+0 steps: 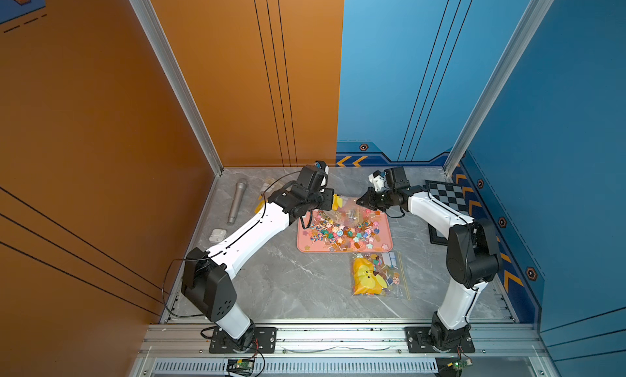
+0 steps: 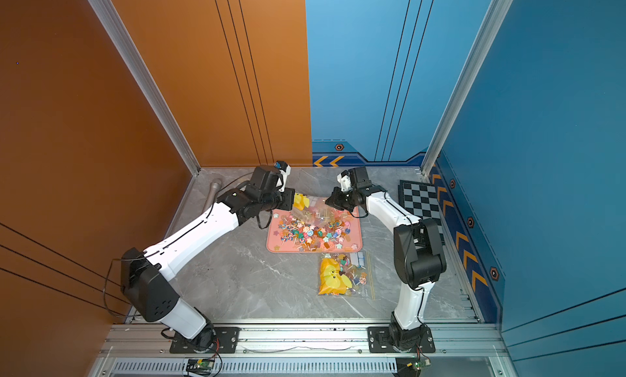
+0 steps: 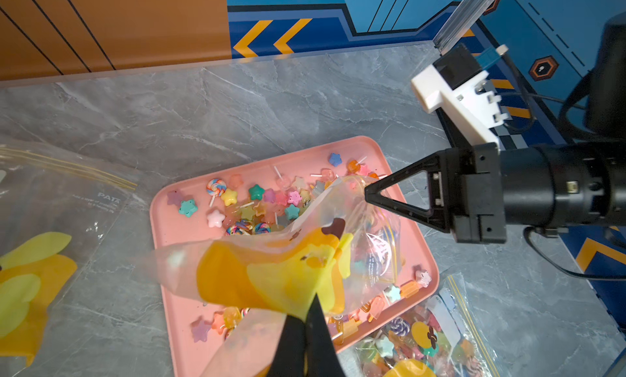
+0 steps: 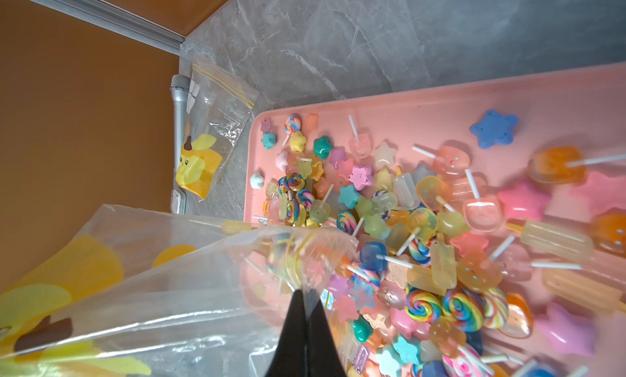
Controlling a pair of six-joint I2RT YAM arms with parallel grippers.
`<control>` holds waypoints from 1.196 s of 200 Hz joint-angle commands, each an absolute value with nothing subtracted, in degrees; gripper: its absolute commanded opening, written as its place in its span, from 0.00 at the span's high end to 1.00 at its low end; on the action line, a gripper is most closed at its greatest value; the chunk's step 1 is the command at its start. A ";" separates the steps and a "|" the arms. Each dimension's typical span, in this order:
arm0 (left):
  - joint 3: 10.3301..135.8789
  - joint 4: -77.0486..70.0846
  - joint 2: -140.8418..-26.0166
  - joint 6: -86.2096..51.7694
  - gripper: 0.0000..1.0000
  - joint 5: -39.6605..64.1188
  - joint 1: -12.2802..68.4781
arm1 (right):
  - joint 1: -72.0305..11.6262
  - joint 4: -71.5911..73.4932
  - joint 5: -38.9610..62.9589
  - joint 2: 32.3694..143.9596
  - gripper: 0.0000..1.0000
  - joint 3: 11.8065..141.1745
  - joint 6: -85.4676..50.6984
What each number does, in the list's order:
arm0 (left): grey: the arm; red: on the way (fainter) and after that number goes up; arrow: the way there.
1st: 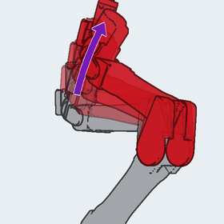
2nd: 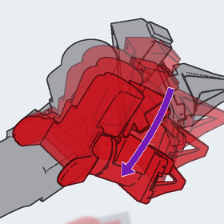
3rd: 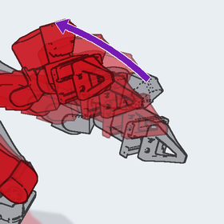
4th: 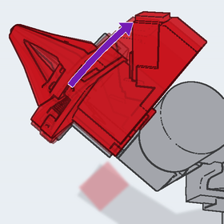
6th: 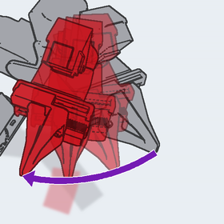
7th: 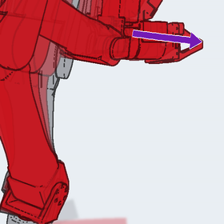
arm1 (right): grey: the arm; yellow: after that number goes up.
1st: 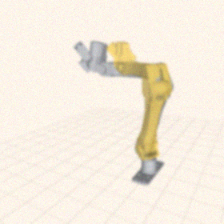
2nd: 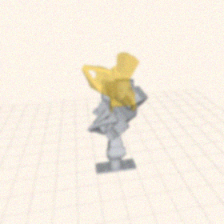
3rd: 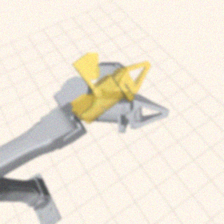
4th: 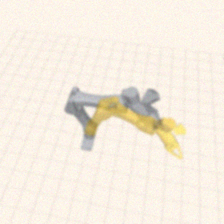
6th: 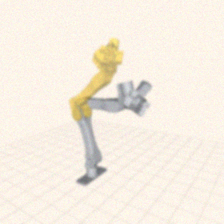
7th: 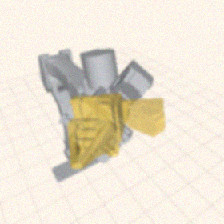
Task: Pour candies out of the ziploc bag
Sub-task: 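Pour the candies out of the ziploc bag onto the tray.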
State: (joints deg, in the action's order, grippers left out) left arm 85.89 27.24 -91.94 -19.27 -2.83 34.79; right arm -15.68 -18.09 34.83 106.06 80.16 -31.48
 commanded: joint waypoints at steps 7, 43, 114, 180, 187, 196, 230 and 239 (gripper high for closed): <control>88.15 28.67 -91.04 -16.89 1.00 -6.86 35.07 | -14.98 -15.97 34.14 104.85 1.00 78.48 -33.37; 88.68 28.83 -90.79 -16.37 1.00 -7.73 35.38 | -14.90 -15.65 34.29 104.67 1.00 78.40 -33.57; 89.87 29.09 -89.71 -14.96 1.00 -8.91 36.36 | -14.16 -15.59 34.38 102.12 1.00 77.99 -33.75; 91.30 29.05 -90.26 -13.28 1.00 -10.33 38.30 | -11.84 -15.35 34.09 98.28 1.00 75.34 -33.66; 91.48 29.09 -90.51 -13.27 1.00 -10.36 38.47 | -11.52 -15.23 34.01 97.88 1.00 74.93 -33.65; 91.75 29.14 -90.75 -13.26 1.00 -10.37 38.55 | -11.12 -15.27 34.19 97.44 1.00 74.42 -33.75; 92.44 28.99 -91.61 -13.27 1.00 -10.45 39.18 | -9.84 -14.86 34.54 95.92 1.00 72.31 -33.66; 92.69 29.05 -91.78 -13.19 1.00 -10.42 39.33 | -9.52 -14.92 34.63 95.46 1.00 71.79 -33.75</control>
